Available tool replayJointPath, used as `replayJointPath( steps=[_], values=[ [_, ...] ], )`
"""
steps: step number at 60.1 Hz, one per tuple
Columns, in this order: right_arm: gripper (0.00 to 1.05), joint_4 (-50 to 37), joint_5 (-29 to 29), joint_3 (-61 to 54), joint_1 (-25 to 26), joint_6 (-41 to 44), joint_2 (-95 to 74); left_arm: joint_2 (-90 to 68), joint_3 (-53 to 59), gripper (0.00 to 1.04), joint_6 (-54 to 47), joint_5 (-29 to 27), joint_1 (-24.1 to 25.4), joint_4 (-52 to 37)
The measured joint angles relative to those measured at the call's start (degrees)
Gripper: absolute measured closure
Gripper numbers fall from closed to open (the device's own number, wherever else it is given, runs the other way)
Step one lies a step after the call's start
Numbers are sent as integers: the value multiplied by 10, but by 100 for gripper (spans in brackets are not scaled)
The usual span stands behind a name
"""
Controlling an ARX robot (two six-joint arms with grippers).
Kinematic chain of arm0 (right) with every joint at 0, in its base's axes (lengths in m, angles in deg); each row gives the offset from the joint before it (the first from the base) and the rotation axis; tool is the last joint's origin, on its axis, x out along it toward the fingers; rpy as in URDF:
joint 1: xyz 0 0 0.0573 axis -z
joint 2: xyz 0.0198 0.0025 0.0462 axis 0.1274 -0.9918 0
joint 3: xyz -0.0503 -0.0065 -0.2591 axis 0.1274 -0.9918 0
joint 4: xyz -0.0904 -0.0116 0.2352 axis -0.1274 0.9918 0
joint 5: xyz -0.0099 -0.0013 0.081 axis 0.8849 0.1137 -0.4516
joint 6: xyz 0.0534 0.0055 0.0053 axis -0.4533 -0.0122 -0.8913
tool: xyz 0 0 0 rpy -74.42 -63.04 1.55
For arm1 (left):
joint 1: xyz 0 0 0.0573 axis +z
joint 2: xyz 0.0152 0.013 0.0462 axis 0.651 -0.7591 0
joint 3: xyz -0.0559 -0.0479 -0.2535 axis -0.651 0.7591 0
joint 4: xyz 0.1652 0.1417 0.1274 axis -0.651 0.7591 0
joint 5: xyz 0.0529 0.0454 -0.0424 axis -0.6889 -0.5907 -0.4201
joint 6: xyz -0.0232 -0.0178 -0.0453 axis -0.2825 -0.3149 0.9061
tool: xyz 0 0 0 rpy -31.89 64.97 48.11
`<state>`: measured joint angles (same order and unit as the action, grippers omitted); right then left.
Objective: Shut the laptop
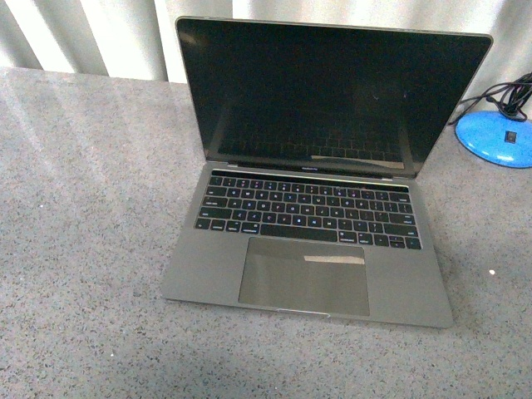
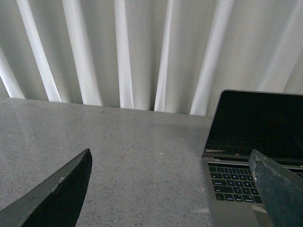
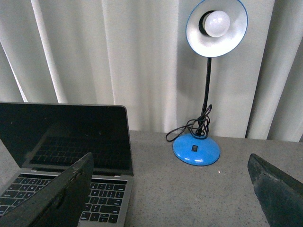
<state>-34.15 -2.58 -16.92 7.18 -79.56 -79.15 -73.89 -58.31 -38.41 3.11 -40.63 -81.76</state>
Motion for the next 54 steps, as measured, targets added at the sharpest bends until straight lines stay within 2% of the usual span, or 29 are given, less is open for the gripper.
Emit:
replayJointPath(
  steps=[54],
  values=[
    [10, 0, 0, 0, 0, 0, 0, 0, 0, 7, 0, 0, 0, 0]
  ],
)
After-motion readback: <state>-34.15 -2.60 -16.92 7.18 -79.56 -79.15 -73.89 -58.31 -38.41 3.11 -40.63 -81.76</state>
